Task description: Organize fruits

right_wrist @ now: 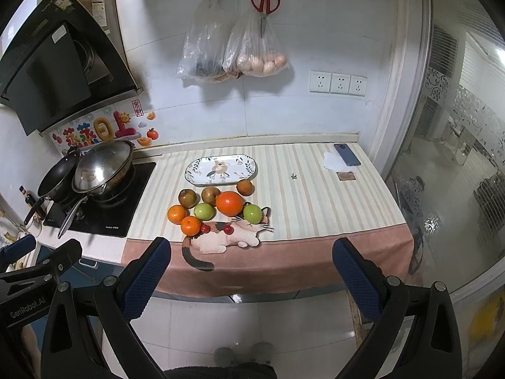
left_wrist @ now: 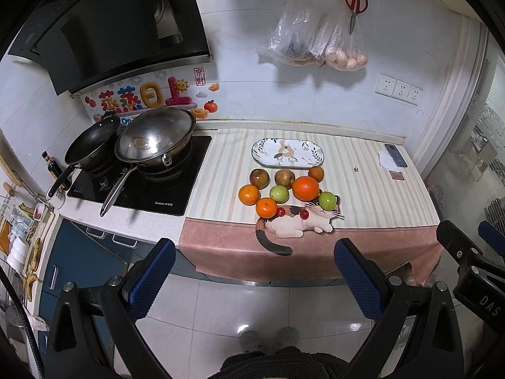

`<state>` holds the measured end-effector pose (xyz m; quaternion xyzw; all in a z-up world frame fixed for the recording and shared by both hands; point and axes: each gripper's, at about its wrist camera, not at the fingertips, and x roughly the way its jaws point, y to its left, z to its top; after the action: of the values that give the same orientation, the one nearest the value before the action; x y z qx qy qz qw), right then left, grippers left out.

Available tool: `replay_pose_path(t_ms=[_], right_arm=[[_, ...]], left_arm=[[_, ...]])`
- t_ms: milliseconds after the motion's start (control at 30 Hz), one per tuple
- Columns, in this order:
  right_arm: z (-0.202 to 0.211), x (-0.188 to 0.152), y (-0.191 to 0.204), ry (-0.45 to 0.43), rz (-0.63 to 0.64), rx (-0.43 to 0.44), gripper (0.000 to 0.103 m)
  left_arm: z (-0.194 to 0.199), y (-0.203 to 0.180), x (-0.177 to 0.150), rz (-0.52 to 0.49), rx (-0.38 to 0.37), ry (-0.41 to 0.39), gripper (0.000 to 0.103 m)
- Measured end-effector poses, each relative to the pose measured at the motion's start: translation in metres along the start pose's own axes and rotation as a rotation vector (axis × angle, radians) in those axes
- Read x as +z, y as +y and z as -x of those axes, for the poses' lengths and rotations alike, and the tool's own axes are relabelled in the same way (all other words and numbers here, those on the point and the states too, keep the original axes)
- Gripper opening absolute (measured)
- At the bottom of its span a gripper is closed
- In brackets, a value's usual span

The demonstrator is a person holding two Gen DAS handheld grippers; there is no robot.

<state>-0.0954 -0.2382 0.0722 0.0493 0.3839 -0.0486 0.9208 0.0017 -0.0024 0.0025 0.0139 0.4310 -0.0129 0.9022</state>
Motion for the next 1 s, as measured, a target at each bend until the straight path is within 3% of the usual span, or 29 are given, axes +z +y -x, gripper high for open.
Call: replay_pose_path(t_ms=[267,367,700,833,1000], right_arm=[[-0.041,0.003,0.006,0.027,-0.104,0.07,0.103],[-0.075,0.003,0.011,0.069,-0.136,0.101,0.103],[-0.218,0.003,0.008,0.246,-0.193,0.166,0.103],[-0.294,0.019,0.009,0.309,-0.174,0.194,0.103],[-0.399,0.045,0.01,0.425,-0.142,0.217,0.103]], left_arm=[[-0.038,0.024,0.027,0.031,0.02,-0.05,0.103],[-0.07,0.037,0.037,0.044,0.012,-0.017,0.103],[-0.209,0.064,0.063,0.111,-0.003,0.24,0.103],[-0.268,0.063,0.071,0.116,0.024,0.316,0.103],[-0.366,0.064,0.08,0.221,-0.004,0.505,0.101]])
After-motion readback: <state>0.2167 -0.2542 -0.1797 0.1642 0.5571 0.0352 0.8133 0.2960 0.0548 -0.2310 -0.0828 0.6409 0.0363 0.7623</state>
